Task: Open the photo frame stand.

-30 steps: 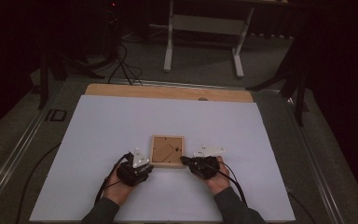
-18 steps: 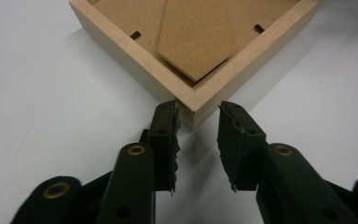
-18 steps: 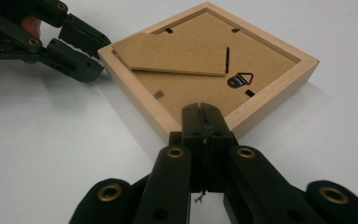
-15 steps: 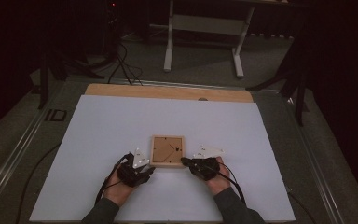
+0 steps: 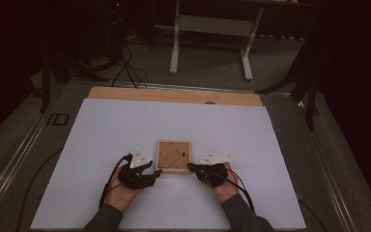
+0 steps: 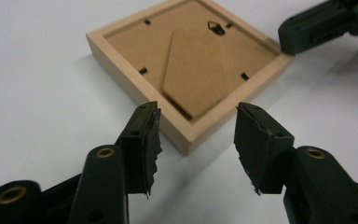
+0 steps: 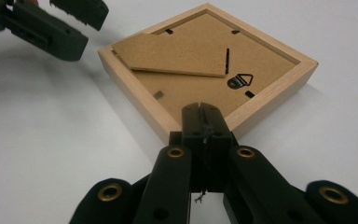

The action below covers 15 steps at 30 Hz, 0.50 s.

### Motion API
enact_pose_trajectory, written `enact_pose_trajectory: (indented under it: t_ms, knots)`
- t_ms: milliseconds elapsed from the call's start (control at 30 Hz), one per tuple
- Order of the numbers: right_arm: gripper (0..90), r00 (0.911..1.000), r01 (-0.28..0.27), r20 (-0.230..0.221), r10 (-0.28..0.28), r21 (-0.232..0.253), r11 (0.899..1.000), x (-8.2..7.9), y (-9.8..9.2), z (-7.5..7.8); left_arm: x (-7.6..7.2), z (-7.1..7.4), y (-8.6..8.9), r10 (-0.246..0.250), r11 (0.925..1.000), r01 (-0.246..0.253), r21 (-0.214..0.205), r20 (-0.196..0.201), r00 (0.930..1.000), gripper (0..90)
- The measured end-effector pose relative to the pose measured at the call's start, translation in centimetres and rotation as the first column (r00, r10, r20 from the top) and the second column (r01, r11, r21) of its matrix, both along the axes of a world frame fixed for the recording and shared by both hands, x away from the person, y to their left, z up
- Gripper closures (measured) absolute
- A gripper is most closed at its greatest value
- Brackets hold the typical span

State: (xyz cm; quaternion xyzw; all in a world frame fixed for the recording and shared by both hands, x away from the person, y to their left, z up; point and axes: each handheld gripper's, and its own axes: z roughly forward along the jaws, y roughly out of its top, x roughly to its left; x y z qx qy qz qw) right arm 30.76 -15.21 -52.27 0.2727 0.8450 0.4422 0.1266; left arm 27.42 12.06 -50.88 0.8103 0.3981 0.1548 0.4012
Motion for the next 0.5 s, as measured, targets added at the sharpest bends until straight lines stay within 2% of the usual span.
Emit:
enact_pose_trajectory:
  t_ms: [100, 267, 500]
  knots:
    - [89.8, 1.0, 0.001, -0.001, -0.001, 0.001, 1.0, 0.0, 0.0, 0.0, 0.4, 0.2, -0.2, 0.006, 1.0, -0.006, -0.001, 0.003, 1.0, 47.3]
    - [89.8, 1.0, 0.0, -0.005, 0.0, 0.004, 1.0, 0.0, -0.1, 0.0, 1.0, 0.3, -1.0, -0.011, 0.9995, 0.011, 0.03, 0.008, 0.9999, 47.0]
    - [89.8, 1.0, 0.0, -0.003, 0.0, 0.004, 1.0, 0.0, 0.0, 0.0, 2.0, 0.4, -1.9, -0.001, 0.9975, -0.001, 0.07, 0.025, 0.9997, 50.2]
